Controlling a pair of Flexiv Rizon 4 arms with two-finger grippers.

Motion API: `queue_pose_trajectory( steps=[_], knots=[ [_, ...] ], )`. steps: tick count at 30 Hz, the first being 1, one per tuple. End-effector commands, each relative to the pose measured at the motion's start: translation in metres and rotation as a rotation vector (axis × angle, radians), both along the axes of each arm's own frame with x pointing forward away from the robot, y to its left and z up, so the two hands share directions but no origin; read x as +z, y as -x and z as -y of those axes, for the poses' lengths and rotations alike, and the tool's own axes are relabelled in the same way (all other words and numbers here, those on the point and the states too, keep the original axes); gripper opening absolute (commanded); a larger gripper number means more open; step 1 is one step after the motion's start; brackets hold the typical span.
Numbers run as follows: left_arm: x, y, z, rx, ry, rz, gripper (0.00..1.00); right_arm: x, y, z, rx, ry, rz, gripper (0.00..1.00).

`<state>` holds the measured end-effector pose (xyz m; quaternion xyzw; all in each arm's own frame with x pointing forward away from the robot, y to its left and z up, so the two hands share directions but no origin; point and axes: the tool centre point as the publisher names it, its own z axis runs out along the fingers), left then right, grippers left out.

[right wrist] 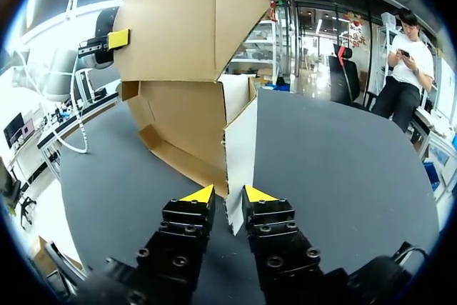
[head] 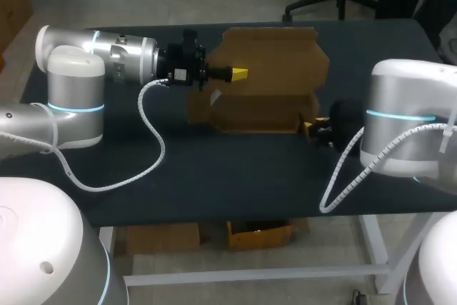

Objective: Assemble the packaging by folding the flat box into shape, placing the metal phone stand inside, and closing the box properly

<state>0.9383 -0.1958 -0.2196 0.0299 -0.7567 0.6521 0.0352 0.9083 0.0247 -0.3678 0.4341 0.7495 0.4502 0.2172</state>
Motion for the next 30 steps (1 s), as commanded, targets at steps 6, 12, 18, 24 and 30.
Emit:
queue_pose_trajectory(
  steps=[6,12,18,24,30],
  knots=[
    [-0.002,0.0,0.001,-0.002,0.001,0.0,0.0,-0.001,-0.002,-0.012,-0.034,-0.005,0.029,0.25],
    [-0.002,0.0,0.001,-0.002,0.001,0.0,0.0,0.002,-0.004,-0.018,-0.035,-0.014,0.036,0.25],
    [-0.002,0.0,0.001,-0.002,0.001,0.0,0.0,0.003,-0.004,-0.026,-0.038,-0.016,0.038,0.29],
    [-0.002,0.0,0.001,-0.002,0.001,0.0,0.0,0.002,0.001,-0.026,-0.06,-0.012,0.03,0.31],
    [-0.002,0.0,0.001,-0.002,0.001,0.0,0.0,0.0,0.013,-0.022,-0.087,-0.015,0.028,0.31]
  ],
)
